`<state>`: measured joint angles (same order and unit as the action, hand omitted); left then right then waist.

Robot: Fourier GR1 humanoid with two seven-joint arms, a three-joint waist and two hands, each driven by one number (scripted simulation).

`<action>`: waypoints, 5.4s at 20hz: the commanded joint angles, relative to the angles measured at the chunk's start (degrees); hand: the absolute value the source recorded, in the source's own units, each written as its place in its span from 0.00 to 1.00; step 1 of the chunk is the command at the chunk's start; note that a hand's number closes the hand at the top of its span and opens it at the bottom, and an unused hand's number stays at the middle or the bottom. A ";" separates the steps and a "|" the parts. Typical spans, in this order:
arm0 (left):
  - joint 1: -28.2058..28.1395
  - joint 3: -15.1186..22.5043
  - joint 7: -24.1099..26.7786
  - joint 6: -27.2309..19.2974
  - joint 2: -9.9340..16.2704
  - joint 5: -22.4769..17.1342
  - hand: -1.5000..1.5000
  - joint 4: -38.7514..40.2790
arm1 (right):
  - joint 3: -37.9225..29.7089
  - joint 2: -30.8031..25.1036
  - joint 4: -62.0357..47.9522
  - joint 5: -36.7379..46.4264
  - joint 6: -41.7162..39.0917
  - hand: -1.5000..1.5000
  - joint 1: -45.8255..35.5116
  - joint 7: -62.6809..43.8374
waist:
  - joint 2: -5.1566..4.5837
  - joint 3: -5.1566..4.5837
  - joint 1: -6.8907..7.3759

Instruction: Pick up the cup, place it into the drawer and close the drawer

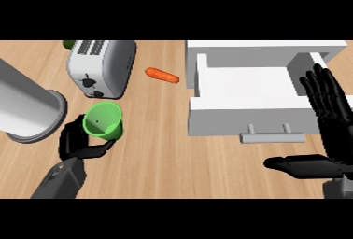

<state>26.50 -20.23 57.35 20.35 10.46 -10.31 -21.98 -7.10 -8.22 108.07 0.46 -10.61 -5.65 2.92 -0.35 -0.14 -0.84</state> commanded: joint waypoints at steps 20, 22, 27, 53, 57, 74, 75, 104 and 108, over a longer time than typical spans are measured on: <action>13.50 12.32 -29.76 -11.44 -7.00 -0.19 1.00 -39.33 | -2.39 -0.41 4.79 -2.76 -0.53 0.00 3.35 -3.08 | 0.59 0.17 0.89; 17.91 14.81 -33.36 -17.50 -10.34 2.27 1.00 -40.61 | -5.65 -3.11 -1.17 -4.07 -1.11 0.00 -1.86 -2.76 | 0.58 0.20 1.18; 24.03 21.85 -38.76 -25.90 -10.42 0.78 1.00 -39.49 | -4.44 -2.84 0.90 -4.85 -1.50 0.00 -1.82 -5.36 | 0.46 0.15 0.35; 46.90 42.20 -37.58 -41.53 -10.46 -21.07 1.00 -3.82 | -1.73 -0.94 2.17 -3.17 -2.59 0.00 0.84 -1.91 | -0.42 0.20 -3.74; 45.34 48.20 -37.60 -41.95 -10.46 -20.36 1.00 -2.76 | -3.30 -2.51 -1.06 -3.04 -3.33 0.00 -1.03 0.32 | -0.45 0.21 -3.14; 45.56 58.16 -37.98 -49.29 -10.46 -25.73 0.00 -6.93 | -4.43 -2.27 -3.44 -10.85 -7.22 0.00 -2.97 -0.30 | -0.50 0.20 -3.19; 46.28 58.05 -38.24 -51.25 -10.46 -26.22 0.00 -7.37 | -3.99 -1.37 -0.12 -14.62 -8.41 0.00 -1.79 -2.55 | -0.34 0.19 -3.93; 23.98 46.12 -45.44 -46.03 10.72 -28.16 0.00 -41.80 | 10.76 -6.17 -2.91 23.64 -4.56 1.00 -0.90 0.71 | 0.63 0.15 2.91; 20.98 43.75 -45.33 -43.26 14.09 -29.08 0.00 -44.41 | 16.76 -7.89 -7.25 33.93 -2.95 1.00 -3.05 0.94 | 0.41 0.11 2.99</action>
<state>51.02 25.52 12.03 -25.11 21.09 -38.69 -63.07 5.01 -15.37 105.37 25.80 -15.47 -6.34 2.92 0.24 -0.01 1.84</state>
